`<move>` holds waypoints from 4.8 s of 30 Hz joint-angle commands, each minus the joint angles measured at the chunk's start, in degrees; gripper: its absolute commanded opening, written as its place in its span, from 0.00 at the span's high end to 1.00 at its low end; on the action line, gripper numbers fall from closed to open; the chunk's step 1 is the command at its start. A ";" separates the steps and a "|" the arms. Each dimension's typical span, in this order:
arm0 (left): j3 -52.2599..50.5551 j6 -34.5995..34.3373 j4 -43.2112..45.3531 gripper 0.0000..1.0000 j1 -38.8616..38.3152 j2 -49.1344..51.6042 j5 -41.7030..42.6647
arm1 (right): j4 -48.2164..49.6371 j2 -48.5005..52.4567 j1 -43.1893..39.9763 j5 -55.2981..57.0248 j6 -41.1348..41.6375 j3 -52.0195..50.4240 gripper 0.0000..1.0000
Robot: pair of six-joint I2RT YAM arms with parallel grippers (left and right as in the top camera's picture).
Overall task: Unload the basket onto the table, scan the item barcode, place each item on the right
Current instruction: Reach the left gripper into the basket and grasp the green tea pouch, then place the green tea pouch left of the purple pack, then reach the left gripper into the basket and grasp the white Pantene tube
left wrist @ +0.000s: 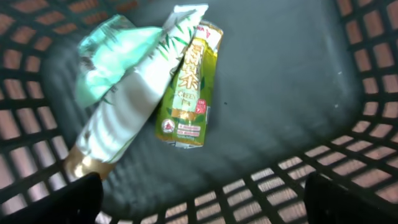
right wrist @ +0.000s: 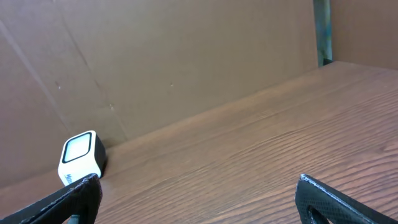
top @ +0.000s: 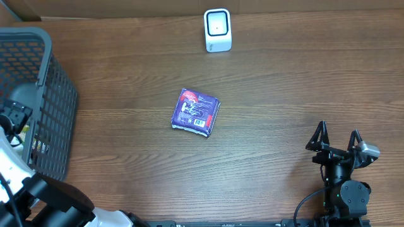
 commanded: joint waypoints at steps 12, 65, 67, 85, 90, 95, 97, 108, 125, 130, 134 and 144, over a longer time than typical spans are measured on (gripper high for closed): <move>-6.97 -0.28 12.07 0.17 -0.07 8.68 0.11 | 0.37 -0.63 0.46 0.57 -0.42 -0.59 0.00; 25.97 9.51 -20.61 0.96 -36.94 -9.90 0.90 | 0.37 -0.63 0.46 0.57 -0.42 -0.59 0.00; 23.56 9.49 -20.76 0.96 -41.64 -9.25 0.52 | 0.37 -0.63 0.46 0.57 -0.44 -0.59 0.00; -12.50 15.34 8.07 0.96 -53.86 4.92 7.13 | 0.37 -0.63 0.46 0.57 -0.42 -0.59 0.00; -13.38 15.26 9.81 0.96 -56.22 10.88 7.78 | 0.37 -0.63 0.46 0.57 -0.42 -0.59 0.00; -13.38 14.84 9.60 0.96 -58.27 15.26 10.08 | 0.37 -0.63 0.46 0.57 -0.42 -0.59 0.00; -13.38 14.80 8.96 0.88 -58.95 15.43 12.02 | 0.37 -0.63 0.46 0.57 -0.42 -0.59 0.00; 6.93 9.40 -11.17 0.55 -59.32 12.55 13.55 | 0.37 -0.63 0.46 0.57 -0.42 -0.59 0.00; 44.15 -6.69 -34.97 0.38 -30.95 -3.52 -8.50 | 0.37 -0.63 0.46 0.57 -0.42 -0.59 0.00; 42.71 -5.01 -37.42 0.35 -14.19 -3.63 -6.73 | 0.37 -0.63 0.46 0.57 -0.42 -0.59 0.00; 38.58 -4.48 -36.96 0.28 -4.31 -2.89 -4.55 | 0.37 -0.63 0.46 0.57 -0.44 -0.59 0.00; 16.31 -1.42 -20.55 0.31 5.33 -2.43 0.92 | 0.37 -0.63 0.46 0.57 -0.44 -0.59 0.00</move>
